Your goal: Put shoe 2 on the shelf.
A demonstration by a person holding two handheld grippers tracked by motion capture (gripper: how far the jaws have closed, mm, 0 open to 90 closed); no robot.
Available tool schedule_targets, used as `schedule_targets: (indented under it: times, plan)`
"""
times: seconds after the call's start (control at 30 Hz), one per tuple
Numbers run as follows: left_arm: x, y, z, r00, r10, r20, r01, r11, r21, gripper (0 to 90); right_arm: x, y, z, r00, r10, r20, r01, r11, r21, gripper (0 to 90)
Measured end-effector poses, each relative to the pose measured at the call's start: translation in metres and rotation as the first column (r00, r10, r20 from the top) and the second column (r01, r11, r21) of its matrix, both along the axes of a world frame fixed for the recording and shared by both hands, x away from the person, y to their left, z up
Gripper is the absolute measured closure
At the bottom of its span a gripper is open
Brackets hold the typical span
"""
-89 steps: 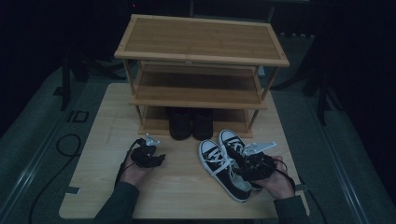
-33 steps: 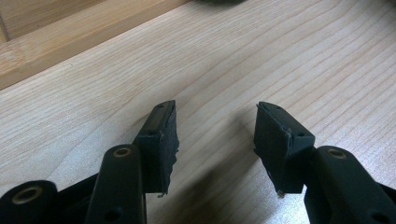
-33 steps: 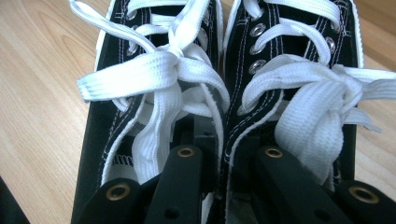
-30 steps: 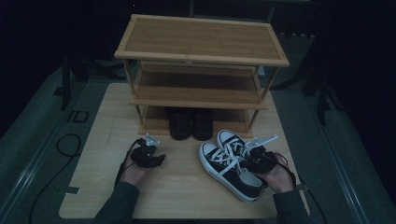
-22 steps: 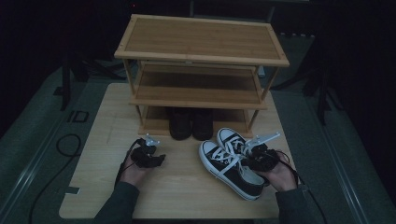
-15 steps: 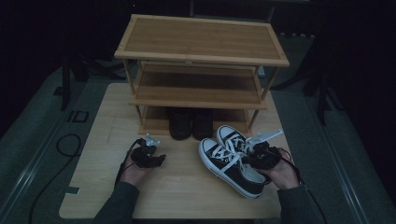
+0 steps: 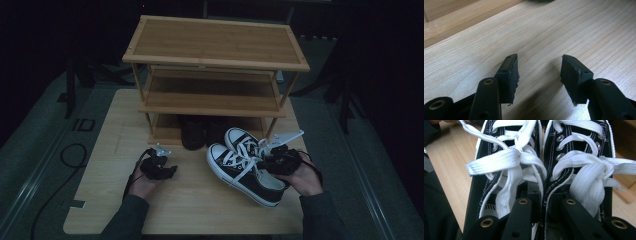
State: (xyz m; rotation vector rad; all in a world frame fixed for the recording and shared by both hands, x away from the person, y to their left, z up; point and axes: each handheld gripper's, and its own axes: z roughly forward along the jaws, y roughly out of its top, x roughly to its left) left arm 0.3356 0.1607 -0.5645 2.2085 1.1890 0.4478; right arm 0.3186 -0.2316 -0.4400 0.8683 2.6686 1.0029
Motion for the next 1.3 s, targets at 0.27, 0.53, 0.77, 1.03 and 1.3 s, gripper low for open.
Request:
schedule_targets:
  times: [0.27,0.53,0.77,1.03,1.3]
  plan:
    - [0.0,0.0,0.0,1.0,0.0,-0.001,0.0,1.0,0.0,48.7,0.003,0.001,0.009,0.9992,0.037,0.018,-0.037,0.999,-0.008,84.2]
    - [0.0,0.0,0.0,1.0,0.0,0.0,0.0,1.0,0.0,48.7,0.008,0.003,0.023,0.9947,0.098,0.031,-0.098,0.995,-0.013,84.1]
    - [0.0,0.0,0.0,1.0,-0.001,0.0,0.001,1.0,0.0,48.6,0.011,0.005,0.03,0.9919,0.122,0.036,-0.12,0.992,-0.041,84.1]
    - [0.0,-0.001,0.0,1.0,-0.001,0.001,0.001,1.0,-0.001,48.5,0.011,0.009,0.04,0.9865,0.155,0.054,-0.153,0.988,-0.04,84.3]
    - [0.0,-0.001,0.0,1.0,-0.005,0.0,0.005,1.0,0.002,48.5,0.013,0.022,0.057,0.9757,0.207,0.073,-0.203,0.978,-0.05,84.3]
